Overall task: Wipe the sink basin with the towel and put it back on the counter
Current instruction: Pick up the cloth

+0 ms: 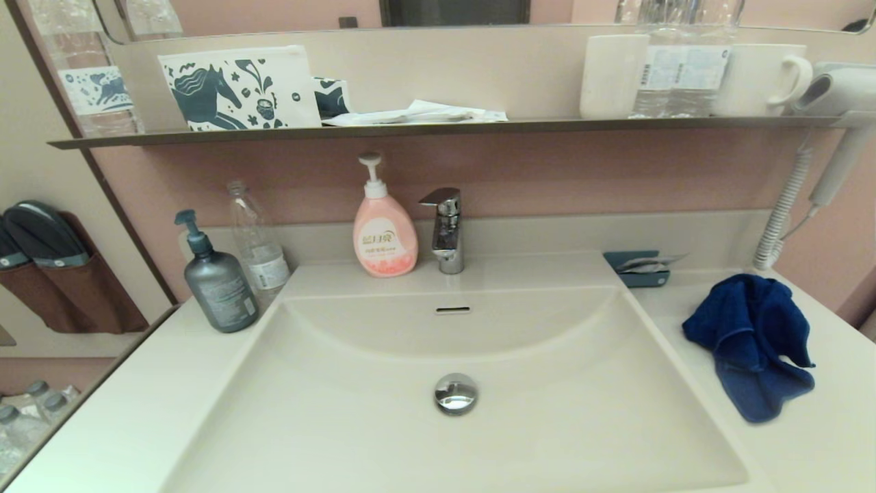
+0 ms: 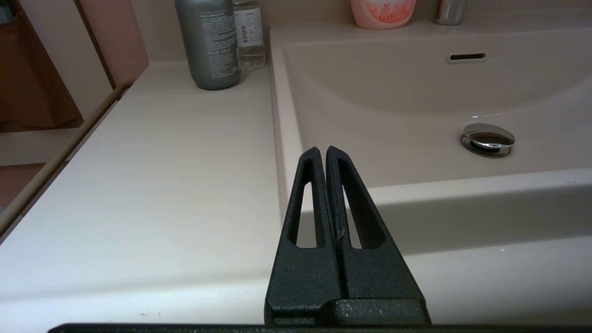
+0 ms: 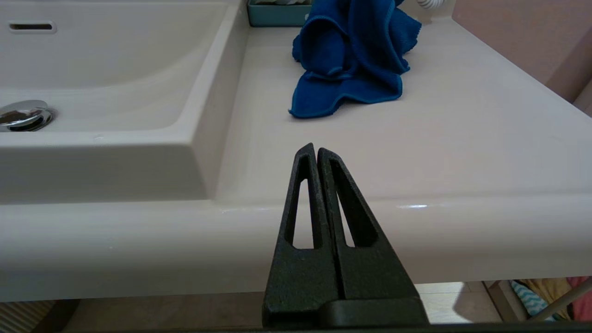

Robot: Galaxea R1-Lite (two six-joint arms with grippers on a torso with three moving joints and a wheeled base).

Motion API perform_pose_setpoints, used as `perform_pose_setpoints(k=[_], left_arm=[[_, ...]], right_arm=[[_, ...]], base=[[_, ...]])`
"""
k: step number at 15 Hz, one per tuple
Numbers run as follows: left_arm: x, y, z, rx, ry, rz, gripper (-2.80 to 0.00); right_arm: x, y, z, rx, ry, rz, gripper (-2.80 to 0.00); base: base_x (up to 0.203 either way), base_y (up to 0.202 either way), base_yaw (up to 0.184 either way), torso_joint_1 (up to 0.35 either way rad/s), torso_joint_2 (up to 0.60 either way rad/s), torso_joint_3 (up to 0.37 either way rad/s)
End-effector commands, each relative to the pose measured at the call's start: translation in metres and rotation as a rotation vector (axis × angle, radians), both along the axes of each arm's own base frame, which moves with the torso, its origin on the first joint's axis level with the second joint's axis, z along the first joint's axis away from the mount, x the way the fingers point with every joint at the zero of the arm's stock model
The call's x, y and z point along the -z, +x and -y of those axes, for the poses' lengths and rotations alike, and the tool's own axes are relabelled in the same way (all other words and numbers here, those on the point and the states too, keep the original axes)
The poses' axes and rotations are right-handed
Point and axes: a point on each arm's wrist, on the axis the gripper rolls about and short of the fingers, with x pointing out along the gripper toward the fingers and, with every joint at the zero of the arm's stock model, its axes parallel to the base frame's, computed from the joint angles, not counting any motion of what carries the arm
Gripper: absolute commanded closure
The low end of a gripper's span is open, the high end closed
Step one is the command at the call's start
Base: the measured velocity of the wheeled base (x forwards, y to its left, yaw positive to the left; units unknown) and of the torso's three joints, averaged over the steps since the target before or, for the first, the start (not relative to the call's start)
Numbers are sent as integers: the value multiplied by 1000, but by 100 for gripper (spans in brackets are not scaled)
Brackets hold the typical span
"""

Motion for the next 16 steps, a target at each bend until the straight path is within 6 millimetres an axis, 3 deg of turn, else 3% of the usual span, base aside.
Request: perform_pose_setpoints(k=[1,9,12,16], left_arm=[[0,0,0,0,2,0,0],[0,0,0,0,1,-1,0],[0,0,0,0,0,0,0],[0,0,0,0,0,-1,0]], right_arm=[[0,0,0,0,-1,0,0],[-5,-2,0,-4,-38,-11,0],[-38,1,0,-1,-7,-45,0],[-90,23,2,95,37,-107,0]], base=[[0,0,0,0,0,0],[0,0,0,0,0,0],[0,0,0,0,0,0],[0,0,0,0,0,0]])
